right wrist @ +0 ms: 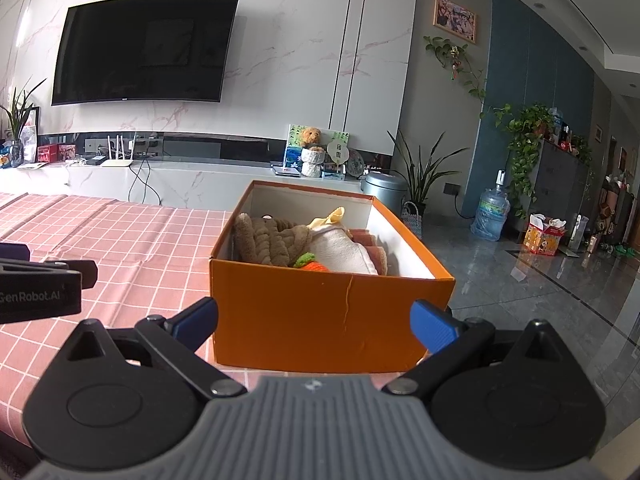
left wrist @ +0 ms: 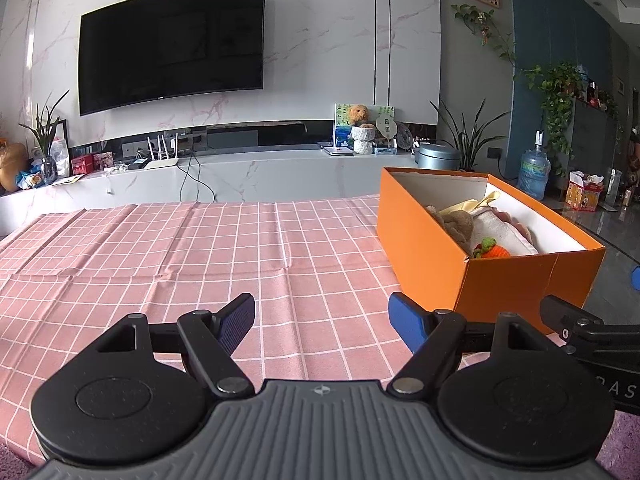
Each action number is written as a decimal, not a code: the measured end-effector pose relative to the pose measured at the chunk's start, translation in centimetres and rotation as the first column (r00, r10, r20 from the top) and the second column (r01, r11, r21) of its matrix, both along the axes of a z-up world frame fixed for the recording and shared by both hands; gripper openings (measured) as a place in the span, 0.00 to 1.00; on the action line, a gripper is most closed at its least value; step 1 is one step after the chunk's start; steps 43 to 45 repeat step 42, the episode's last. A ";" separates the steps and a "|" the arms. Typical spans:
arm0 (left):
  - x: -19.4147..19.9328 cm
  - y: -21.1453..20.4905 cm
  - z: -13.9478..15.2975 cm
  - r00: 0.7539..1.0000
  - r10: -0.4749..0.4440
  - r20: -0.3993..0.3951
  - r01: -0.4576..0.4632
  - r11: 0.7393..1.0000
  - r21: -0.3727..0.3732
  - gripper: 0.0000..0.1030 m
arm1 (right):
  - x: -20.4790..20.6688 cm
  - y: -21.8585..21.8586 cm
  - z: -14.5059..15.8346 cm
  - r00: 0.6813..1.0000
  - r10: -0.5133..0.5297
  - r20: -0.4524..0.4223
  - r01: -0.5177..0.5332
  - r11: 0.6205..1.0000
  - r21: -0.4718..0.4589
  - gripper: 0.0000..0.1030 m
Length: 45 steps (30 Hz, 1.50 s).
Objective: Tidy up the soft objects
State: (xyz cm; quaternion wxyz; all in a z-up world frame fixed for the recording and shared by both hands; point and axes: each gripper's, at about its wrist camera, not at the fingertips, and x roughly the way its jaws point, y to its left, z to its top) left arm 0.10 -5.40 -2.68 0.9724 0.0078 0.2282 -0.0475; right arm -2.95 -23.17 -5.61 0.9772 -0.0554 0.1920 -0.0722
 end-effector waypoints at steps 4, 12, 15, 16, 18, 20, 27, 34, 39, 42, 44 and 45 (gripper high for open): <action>0.0 0.0 0.0 1.000 -0.001 0.000 0.001 1.000 0.001 0.87 | -0.1 0.0 0.0 1.000 0.002 -0.001 -0.002 1.000 0.000 0.97; 0.0 0.1 0.0 1.000 0.000 0.001 0.000 1.000 0.000 0.87 | 0.0 -0.1 -0.2 1.000 0.003 -0.012 -0.003 1.000 0.005 0.97; 0.0 0.1 0.0 1.000 0.001 -0.001 -0.001 1.000 -0.001 0.87 | -0.1 -0.1 -0.2 1.000 0.003 -0.012 -0.003 1.000 0.005 0.98; 0.0 0.1 0.0 1.000 0.001 -0.001 -0.001 1.000 -0.001 0.87 | -0.1 -0.1 -0.1 1.000 0.003 -0.011 -0.003 1.000 0.005 0.97; 0.0 0.1 0.0 1.000 0.001 -0.001 -0.001 1.000 0.000 0.87 | -0.1 -0.1 -0.1 1.000 0.004 -0.012 -0.004 1.000 0.005 0.97; 0.0 0.1 0.0 1.000 0.000 -0.001 0.000 1.000 0.000 0.87 | -0.1 -0.1 -0.1 1.000 0.004 -0.013 -0.004 1.000 0.005 0.97; -0.2 0.1 -0.1 1.000 0.000 -0.001 0.000 1.000 0.000 0.87 | -0.1 -0.2 -0.1 1.000 0.005 -0.014 -0.005 1.000 0.005 0.97; -0.3 0.2 -0.2 1.000 0.007 -0.007 -0.007 1.000 0.001 0.87 | 0.0 -0.2 -0.1 1.000 0.005 -0.015 -0.004 1.000 0.006 0.97; -0.4 0.2 -0.3 1.000 0.001 -0.008 -0.001 1.000 0.002 0.87 | 0.0 -0.1 -0.1 1.000 0.003 -0.015 -0.003 1.000 0.006 0.97; -0.4 0.2 -0.2 1.000 0.003 -0.006 -0.003 1.000 0.001 0.87 | 0.0 -0.1 -0.1 1.000 0.004 -0.015 -0.004 1.000 0.006 0.98; -0.4 0.2 -0.2 1.000 0.003 -0.006 -0.003 1.000 0.001 0.87 | 0.0 -0.1 -0.1 1.000 0.004 -0.015 -0.004 1.000 0.006 0.98; -0.4 0.2 -0.2 1.000 0.003 -0.006 -0.003 1.000 0.001 0.87 | 0.0 -0.1 -0.1 1.000 0.004 -0.015 -0.004 1.000 0.006 0.98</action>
